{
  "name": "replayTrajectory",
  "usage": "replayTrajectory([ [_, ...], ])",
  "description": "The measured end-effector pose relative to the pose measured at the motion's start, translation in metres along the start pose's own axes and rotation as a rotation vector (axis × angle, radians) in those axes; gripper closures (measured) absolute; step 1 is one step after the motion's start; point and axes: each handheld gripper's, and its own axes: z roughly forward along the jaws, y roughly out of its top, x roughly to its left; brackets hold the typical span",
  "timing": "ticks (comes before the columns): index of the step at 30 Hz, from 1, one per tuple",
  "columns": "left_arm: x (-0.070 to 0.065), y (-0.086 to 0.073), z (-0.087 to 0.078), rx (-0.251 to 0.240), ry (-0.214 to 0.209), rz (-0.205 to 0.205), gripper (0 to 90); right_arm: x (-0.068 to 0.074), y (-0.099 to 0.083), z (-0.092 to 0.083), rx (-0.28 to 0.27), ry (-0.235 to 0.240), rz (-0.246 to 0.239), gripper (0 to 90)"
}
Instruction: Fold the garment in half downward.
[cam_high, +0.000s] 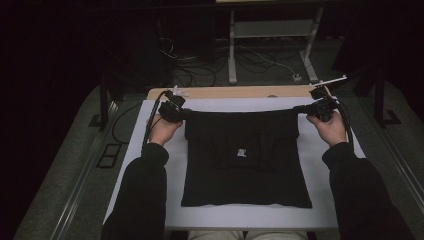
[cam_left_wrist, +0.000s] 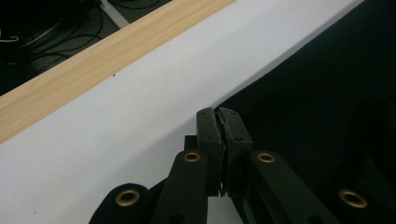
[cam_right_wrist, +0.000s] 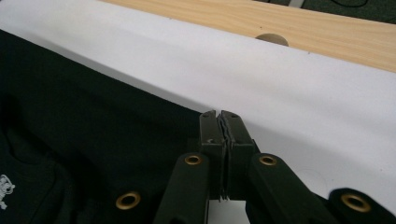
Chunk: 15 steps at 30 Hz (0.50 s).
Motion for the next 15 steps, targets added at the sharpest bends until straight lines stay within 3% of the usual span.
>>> replayTrajectory([
  [10,0.003,-0.002,0.016,0.013,0.002,-0.006,86.5,-0.008,-0.003,0.017,0.021,-0.001,0.013,87.0],
  [15,0.002,-0.006,0.027,0.008,0.010,-0.036,86.3,-0.009,-0.006,0.025,0.032,-0.011,0.016,86.9],
])
